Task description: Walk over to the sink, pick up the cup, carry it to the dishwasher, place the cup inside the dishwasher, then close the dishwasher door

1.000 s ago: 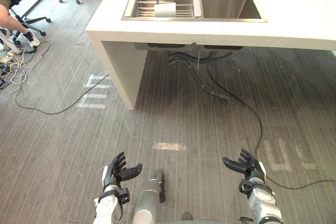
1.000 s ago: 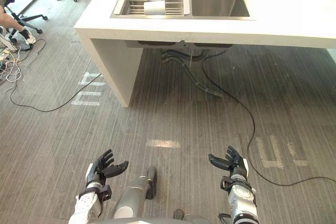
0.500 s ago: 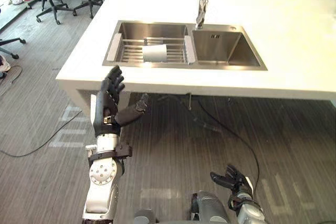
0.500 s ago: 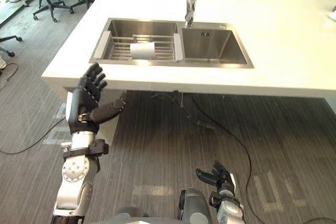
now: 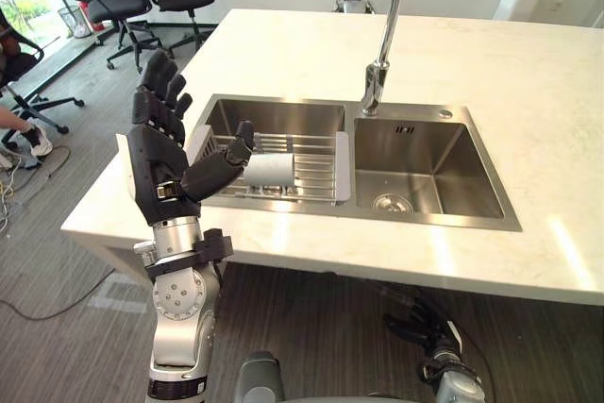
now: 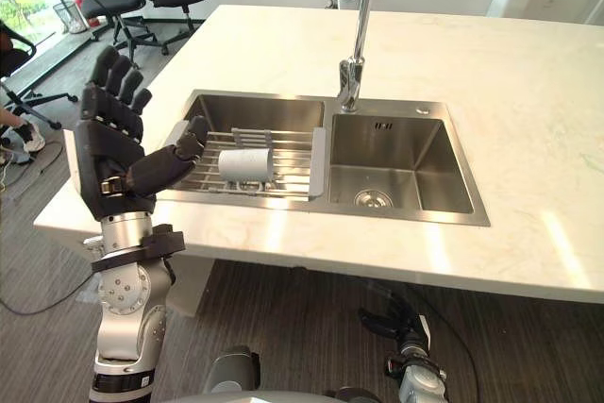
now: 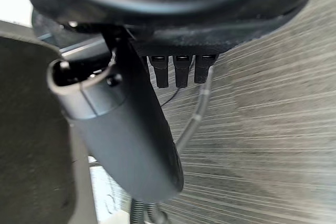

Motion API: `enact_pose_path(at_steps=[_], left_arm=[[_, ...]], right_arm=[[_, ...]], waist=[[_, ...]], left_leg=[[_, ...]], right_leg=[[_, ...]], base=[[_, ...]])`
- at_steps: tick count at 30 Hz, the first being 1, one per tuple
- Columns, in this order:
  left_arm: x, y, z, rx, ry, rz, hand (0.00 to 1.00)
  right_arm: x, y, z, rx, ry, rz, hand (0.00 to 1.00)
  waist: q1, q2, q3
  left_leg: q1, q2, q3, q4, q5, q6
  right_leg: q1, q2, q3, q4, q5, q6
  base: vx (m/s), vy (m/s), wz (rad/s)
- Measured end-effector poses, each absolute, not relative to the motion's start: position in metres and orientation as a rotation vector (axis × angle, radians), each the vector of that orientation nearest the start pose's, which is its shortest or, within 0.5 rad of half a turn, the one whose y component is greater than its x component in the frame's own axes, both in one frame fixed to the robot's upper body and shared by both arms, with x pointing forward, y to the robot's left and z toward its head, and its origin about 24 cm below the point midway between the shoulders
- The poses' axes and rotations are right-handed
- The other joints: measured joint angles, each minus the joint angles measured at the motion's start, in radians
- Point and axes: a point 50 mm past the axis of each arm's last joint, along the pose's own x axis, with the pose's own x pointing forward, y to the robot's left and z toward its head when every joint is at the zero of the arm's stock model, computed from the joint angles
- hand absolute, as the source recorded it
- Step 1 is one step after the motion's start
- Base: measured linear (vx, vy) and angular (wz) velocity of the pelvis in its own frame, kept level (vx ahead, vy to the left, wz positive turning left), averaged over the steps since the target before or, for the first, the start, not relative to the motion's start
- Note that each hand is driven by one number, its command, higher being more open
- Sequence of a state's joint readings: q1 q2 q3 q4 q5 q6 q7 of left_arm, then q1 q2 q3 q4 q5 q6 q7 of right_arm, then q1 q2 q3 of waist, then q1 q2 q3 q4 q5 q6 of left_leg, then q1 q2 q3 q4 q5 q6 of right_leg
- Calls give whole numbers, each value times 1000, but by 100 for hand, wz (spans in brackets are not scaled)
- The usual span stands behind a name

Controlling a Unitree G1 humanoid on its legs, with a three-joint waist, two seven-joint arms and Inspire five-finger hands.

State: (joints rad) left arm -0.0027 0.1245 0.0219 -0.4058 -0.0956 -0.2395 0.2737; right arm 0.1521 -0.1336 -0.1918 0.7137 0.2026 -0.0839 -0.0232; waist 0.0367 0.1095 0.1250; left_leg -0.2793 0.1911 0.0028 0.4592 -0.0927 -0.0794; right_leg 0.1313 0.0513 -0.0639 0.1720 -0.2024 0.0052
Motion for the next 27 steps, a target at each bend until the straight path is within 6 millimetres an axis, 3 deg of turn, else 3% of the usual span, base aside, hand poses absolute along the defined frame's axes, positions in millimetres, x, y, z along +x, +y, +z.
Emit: enact_pose_path(at_steps=[2,3,4,7,12,18,27], left_arm=[[233,182,152,9,-618,217,90],[236,187,149,54,-589,212,90],[236,193,147,93,-570,220,90],[241,207,141,212,-515,227,90],[243,211,141,346,-493,145,90],[251,223,132,482,-416,88,90],[267,235,127,641,-335,35,90]], right_arm=[[126,-235,-126,122,787,-387,90],[120,-229,-130,139,809,-384,90],[115,-224,-132,154,823,-379,90],[108,-220,-136,171,846,-370,90],[102,-227,-137,172,856,-388,90],[93,-240,-138,143,885,-393,90],[80,-237,-144,141,941,-366,90]], waist=[[-10,-31,8],[-10,-67,6],[-8,-85,8],[-8,-112,-4],[-14,-125,-18],[-31,-127,-32],[-36,-141,-44]], left_leg=[[38,-35,-8,-20,-9,2],[56,-63,9,-50,-7,10],[62,-73,17,-58,-10,14],[80,-84,41,-85,-12,17],[108,-85,69,-131,-3,15],[115,-84,95,-217,45,20],[151,-116,116,-359,133,36]], right_leg=[[6,-31,15,30,-27,11],[6,-59,38,38,-46,22],[6,-70,49,36,-50,24],[9,-84,88,18,-47,27],[4,-87,122,10,-40,28],[-36,-86,174,-19,12,38],[-60,-115,206,-57,45,55]], base=[[205,157,11],[189,97,0],[179,86,-3],[115,49,-15],[34,5,-18],[-5,25,-16],[-49,38,-6]])
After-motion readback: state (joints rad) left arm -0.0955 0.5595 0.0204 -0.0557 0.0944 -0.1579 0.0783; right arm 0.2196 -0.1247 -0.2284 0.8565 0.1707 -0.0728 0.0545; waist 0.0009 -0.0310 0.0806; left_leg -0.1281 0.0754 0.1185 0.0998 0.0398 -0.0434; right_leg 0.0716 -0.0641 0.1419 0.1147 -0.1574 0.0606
